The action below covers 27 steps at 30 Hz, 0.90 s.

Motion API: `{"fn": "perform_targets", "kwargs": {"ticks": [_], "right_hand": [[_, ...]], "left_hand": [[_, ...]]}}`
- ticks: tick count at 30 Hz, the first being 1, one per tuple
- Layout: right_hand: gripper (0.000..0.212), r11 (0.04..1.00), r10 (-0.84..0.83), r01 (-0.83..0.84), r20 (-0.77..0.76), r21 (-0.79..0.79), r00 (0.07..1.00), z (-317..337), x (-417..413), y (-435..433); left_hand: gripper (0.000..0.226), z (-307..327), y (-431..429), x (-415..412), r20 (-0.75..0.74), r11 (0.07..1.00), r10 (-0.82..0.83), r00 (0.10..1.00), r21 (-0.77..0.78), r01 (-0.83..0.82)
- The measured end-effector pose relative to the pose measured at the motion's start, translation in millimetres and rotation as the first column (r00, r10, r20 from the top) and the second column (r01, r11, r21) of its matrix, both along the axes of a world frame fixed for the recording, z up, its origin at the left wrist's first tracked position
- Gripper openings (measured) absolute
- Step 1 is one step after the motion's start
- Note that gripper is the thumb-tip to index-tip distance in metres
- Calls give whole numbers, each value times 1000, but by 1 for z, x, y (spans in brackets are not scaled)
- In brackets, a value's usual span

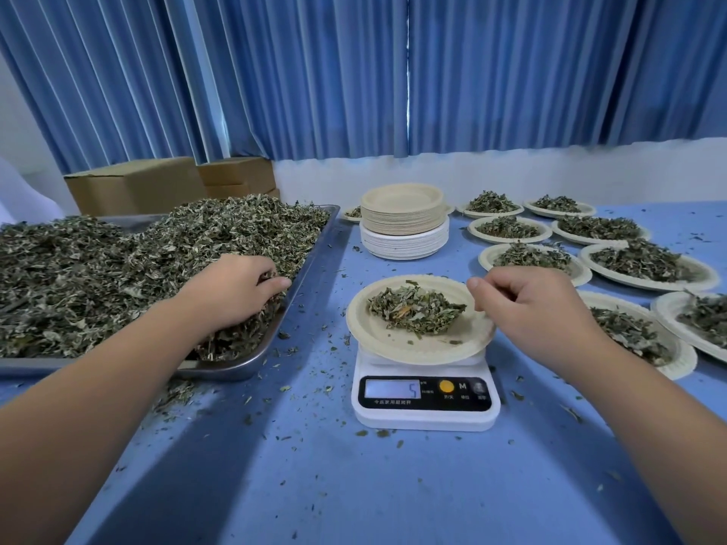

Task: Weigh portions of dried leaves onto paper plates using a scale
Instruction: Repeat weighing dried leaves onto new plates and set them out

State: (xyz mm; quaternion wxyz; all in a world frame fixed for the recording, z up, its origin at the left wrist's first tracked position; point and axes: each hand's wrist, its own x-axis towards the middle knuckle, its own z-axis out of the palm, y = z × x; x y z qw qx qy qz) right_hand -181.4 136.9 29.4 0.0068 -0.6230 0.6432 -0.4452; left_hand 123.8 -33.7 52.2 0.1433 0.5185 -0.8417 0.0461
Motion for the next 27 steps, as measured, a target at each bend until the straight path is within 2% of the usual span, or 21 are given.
{"fn": "perform_targets", "kwargs": {"ticks": [9,18,24,27], "right_hand": [[44,1000,12,-12,11,-14,1000,-1,-1,-1],[44,1000,10,-10,8,-21,1000,0,-1,0],[44,1000,9,-9,-7,-25,1000,0,-2,-1],[44,1000,12,-12,1,-23,1000,0,-3,-2]], "left_hand": [[30,15,0,-6,-70,1000,-7,998,11,8],[27,39,13,-20,-195,995,-62,979,-88,46],[29,70,38,-57,-350,983,-164,922,-139,122],[30,75,54,-85,-431,973,-229,873,-106,203]]}}
